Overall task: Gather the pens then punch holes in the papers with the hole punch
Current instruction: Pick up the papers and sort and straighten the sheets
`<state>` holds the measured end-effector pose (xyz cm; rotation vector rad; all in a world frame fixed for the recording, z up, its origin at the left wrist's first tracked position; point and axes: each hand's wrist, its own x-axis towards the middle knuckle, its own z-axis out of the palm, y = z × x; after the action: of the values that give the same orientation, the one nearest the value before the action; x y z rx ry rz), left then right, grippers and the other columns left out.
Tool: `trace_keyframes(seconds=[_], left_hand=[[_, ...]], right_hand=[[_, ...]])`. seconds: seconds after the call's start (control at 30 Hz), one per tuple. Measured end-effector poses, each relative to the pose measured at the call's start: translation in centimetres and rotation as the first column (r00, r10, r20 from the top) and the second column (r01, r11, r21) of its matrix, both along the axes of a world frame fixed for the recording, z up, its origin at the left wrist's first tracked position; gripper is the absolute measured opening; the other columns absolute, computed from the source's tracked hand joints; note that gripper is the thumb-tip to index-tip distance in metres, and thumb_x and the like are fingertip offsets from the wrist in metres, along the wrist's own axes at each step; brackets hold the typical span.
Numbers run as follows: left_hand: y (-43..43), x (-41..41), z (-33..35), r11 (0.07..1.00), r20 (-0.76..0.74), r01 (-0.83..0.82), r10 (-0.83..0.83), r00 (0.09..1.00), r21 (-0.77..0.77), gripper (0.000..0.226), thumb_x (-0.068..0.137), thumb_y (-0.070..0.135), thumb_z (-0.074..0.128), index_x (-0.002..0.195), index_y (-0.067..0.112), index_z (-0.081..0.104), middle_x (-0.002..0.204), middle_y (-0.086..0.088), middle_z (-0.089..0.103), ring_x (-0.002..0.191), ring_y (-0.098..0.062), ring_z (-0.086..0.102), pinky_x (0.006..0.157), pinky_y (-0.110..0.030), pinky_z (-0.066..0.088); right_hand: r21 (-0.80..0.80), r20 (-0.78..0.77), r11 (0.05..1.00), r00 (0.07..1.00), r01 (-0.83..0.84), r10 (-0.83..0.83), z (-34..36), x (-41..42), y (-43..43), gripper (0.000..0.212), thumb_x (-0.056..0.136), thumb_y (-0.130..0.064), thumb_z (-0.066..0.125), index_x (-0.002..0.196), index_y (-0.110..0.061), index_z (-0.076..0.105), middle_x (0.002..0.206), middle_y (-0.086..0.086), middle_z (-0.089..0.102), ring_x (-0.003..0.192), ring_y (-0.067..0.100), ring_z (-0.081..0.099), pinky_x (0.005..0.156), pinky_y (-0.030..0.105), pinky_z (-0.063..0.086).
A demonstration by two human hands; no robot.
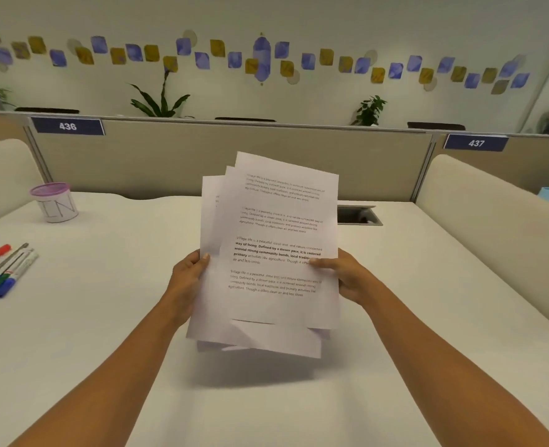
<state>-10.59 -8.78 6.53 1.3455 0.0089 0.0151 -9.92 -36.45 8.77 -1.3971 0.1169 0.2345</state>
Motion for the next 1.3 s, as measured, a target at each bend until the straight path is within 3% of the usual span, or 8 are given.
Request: trace_keyframes(seconds=[0.17, 0.27, 0.37, 0.53, 0.63, 0.73, 1.1, 1.3], left_hand=[[2.1, 0.7, 0.7, 0.999, 0.009, 0.023, -0.023, 1.000, 0.037, 0.026, 0.097, 0.032, 0.042, 0.103, 0.024, 0.066, 0.094, 0.004, 0.075, 0.082, -0.015, 0.072, 0.068, -0.030, 0.057], [3.2, 1.0, 1.8, 0.996, 0.051, 0.055, -0.059, 0.997, 0.077, 0.020, 0.090, 0.028, 0.054, 0.106, 0.023, 0.064, 0.102, 0.000, 0.072, 0.087, -0.017, 0.070, 0.069, -0.029, 0.053], [4.1, 1.5, 2.9, 0.995, 0.076, 0.061, -0.067, 0.995, 0.081, 0.032, 0.084, 0.017, 0.062, 0.116, 0.012, 0.061, 0.105, -0.006, 0.070, 0.091, -0.021, 0.069, 0.063, -0.024, 0.056], [5.7, 2.6, 4.9, 0.996, 0.126, 0.050, -0.059, 0.990, 0.071, 0.022, 0.081, 0.017, 0.064, 0.103, 0.016, 0.065, 0.086, 0.003, 0.074, 0.074, -0.013, 0.072, 0.060, -0.027, 0.057], [6.4, 3.2, 5.7, 0.992, 0.155, 0.078, -0.093, 0.984, 0.098, 0.023, 0.073, 0.025, 0.068, 0.095, 0.022, 0.068, 0.085, 0.005, 0.075, 0.077, -0.018, 0.071, 0.064, -0.032, 0.057], [6.6, 3.6, 5.6, 0.992, 0.162, 0.095, -0.108, 0.981, 0.083, 0.017, 0.079, 0.015, 0.066, 0.095, 0.022, 0.068, 0.087, 0.005, 0.075, 0.081, -0.018, 0.071, 0.068, -0.032, 0.058], [7.0, 4.3, 6.7, 0.996, 0.234, 0.066, -0.078, 0.969, 0.062, 0.018, 0.080, 0.011, 0.067, 0.093, 0.022, 0.069, 0.087, 0.006, 0.076, 0.080, -0.017, 0.072, 0.067, -0.031, 0.059], [6.9, 3.5, 3.8, 0.992, 0.133, 0.054, -0.069, 0.989, 0.114, 0.018, 0.075, 0.009, 0.071, 0.087, 0.022, 0.070, 0.080, 0.008, 0.075, 0.077, -0.017, 0.070, 0.071, -0.035, 0.056]], right_hand=[[0.018, 0.076, 1.000, 0.997, 0.005, -0.007, 0.0, 0.5, 3.4, 0.044, 0.078, 0.007, 0.064, 0.119, -0.007, 0.056, 0.115, 0.017, 0.065, 0.097, 0.033, 0.065, 0.075, 0.042, 0.056], [0.008, 0.133, 0.999, 0.990, 0.037, -0.037, 0.5, 0.9, 5.0, 0.035, 0.077, 0.004, 0.065, 0.109, -0.010, 0.059, 0.108, 0.016, 0.066, 0.095, 0.035, 0.064, 0.079, 0.046, 0.055], [-0.023, 0.184, 0.999, 0.982, 0.037, -0.032, 1.3, 1.3, 6.6, 0.037, 0.078, 0.002, 0.066, 0.113, -0.007, 0.059, 0.109, 0.018, 0.065, 0.097, 0.036, 0.063, 0.088, 0.052, 0.052], [-0.043, 0.291, 0.999, 0.957, 0.014, -0.001, 2.8, 1.8, 7.9, 0.036, 0.072, -0.005, 0.071, 0.105, -0.014, 0.064, 0.104, 0.012, 0.069, 0.091, 0.031, 0.066, 0.083, 0.050, 0.054], [-0.012, 0.322, 1.000, 0.947, -0.011, 0.015, 3.5, 2.4, 8.2, 0.031, 0.065, -0.007, 0.074, 0.094, -0.018, 0.069, 0.092, 0.004, 0.073, 0.085, 0.025, 0.069, 0.076, 0.043, 0.058], [-0.008, 0.320, 1.000, 0.947, -0.018, 0.019, 3.3, 2.8, 9.1, 0.026, 0.069, -0.001, 0.072, 0.089, -0.018, 0.070, 0.085, 0.000, 0.075, 0.079, 0.021, 0.071, 0.070, 0.036, 0.059], [0.023, 0.363, 0.995, 0.927, 0.092, -0.094, 3.9, 3.4, 10.8, 0.026, 0.073, -0.002, 0.072, 0.093, -0.019, 0.067, 0.091, 0.003, 0.072, 0.082, 0.025, 0.067, 0.078, 0.044, 0.057], [-0.039, 0.280, 0.994, 0.956, 0.105, -0.090, 0.9, 2.5, 11.0, 0.032, 0.073, -0.001, 0.073, 0.102, -0.010, 0.065, 0.102, 0.012, 0.069, 0.094, 0.033, 0.064, 0.085, 0.048, 0.054]])
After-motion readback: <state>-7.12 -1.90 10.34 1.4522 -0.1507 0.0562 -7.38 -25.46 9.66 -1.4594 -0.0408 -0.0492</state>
